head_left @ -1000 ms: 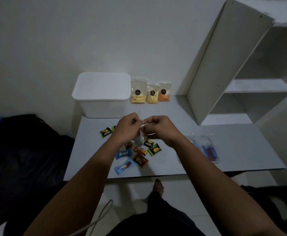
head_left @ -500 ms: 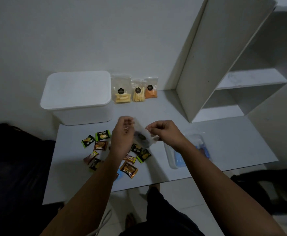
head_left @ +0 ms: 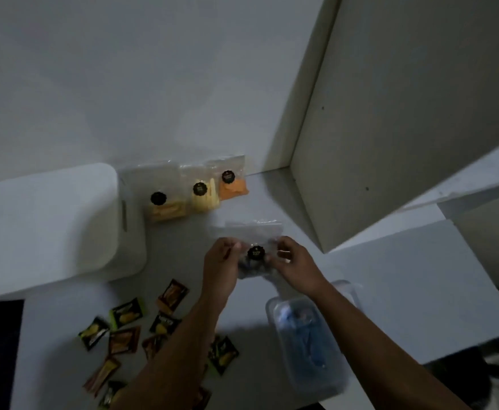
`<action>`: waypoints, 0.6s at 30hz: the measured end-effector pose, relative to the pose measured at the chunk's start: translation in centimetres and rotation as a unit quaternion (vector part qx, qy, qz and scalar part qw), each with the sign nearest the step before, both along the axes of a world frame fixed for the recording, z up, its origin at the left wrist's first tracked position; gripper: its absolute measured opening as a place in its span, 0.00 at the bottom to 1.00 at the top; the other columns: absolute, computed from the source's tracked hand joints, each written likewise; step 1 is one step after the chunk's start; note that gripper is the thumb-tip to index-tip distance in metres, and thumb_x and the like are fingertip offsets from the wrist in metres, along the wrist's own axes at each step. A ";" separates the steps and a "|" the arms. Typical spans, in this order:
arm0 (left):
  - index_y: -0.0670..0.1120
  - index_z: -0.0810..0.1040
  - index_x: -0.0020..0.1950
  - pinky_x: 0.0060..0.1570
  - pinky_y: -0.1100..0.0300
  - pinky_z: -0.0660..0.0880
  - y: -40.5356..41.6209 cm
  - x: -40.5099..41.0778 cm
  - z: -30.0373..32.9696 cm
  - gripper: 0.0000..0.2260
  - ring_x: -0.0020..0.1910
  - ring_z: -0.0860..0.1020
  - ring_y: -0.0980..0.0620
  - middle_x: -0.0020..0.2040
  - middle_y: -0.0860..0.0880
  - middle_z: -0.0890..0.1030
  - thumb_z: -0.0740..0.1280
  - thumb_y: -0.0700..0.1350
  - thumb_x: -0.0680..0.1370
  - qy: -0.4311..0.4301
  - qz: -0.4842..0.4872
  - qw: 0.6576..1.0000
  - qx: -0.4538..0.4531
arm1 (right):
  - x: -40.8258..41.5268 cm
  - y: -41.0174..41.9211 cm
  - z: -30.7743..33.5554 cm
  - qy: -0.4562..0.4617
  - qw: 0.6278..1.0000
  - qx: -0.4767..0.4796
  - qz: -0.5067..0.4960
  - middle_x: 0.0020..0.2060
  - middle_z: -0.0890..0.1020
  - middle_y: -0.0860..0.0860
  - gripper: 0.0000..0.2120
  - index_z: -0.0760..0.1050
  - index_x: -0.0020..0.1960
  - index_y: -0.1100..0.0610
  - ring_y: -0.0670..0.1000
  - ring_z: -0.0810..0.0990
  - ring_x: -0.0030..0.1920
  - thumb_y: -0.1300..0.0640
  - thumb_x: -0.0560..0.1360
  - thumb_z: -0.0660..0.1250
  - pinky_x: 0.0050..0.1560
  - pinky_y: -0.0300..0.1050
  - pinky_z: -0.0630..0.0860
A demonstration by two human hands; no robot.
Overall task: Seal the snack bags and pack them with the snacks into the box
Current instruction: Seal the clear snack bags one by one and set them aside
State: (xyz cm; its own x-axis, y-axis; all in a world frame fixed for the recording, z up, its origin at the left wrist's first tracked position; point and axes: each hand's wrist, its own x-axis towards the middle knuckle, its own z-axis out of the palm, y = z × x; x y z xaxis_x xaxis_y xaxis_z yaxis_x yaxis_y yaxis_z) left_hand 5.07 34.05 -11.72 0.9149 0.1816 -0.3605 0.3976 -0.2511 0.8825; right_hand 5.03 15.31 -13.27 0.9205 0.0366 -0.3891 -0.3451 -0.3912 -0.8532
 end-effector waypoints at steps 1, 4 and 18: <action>0.48 0.81 0.46 0.45 0.58 0.76 -0.8 1.7 -0.5 0.06 0.45 0.81 0.56 0.45 0.52 0.83 0.66 0.44 0.80 0.000 -0.002 1.000 0.006 | 1.3 -0.3 -1.1 0.005 1.000 -0.016 -0.017 0.49 0.85 0.47 0.07 0.80 0.55 0.52 0.50 0.84 0.52 0.58 0.77 0.71 0.53 0.45 0.81; 0.49 0.80 0.50 0.54 0.52 0.78 -2.8 6.5 -2.1 0.04 0.51 0.81 0.51 0.49 0.50 0.83 0.66 0.46 0.81 0.033 -0.014 0.999 -0.002 | 6.0 -0.8 -3.3 -0.006 0.996 -0.069 -0.060 0.42 0.85 0.51 0.08 0.79 0.46 0.55 0.51 0.83 0.44 0.57 0.82 0.64 0.44 0.44 0.76; 0.53 0.71 0.72 0.70 0.50 0.70 -6.7 16.3 -1.1 0.19 0.65 0.73 0.57 0.61 0.60 0.74 0.67 0.49 0.82 0.070 0.038 0.983 -0.163 | 21.0 -0.3 -3.5 -0.003 0.984 -0.076 -0.160 0.67 0.80 0.55 0.26 0.74 0.70 0.55 0.57 0.80 0.64 0.52 0.73 0.64 0.63 0.51 0.78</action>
State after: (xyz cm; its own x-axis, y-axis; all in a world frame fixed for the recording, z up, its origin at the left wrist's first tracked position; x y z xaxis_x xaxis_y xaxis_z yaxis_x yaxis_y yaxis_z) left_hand 21.35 27.37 -12.79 0.8407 0.1012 -0.5319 0.5272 0.0707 0.8468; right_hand 26.05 15.00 -16.72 0.8777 -0.3148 -0.3612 -0.4661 -0.3866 -0.7958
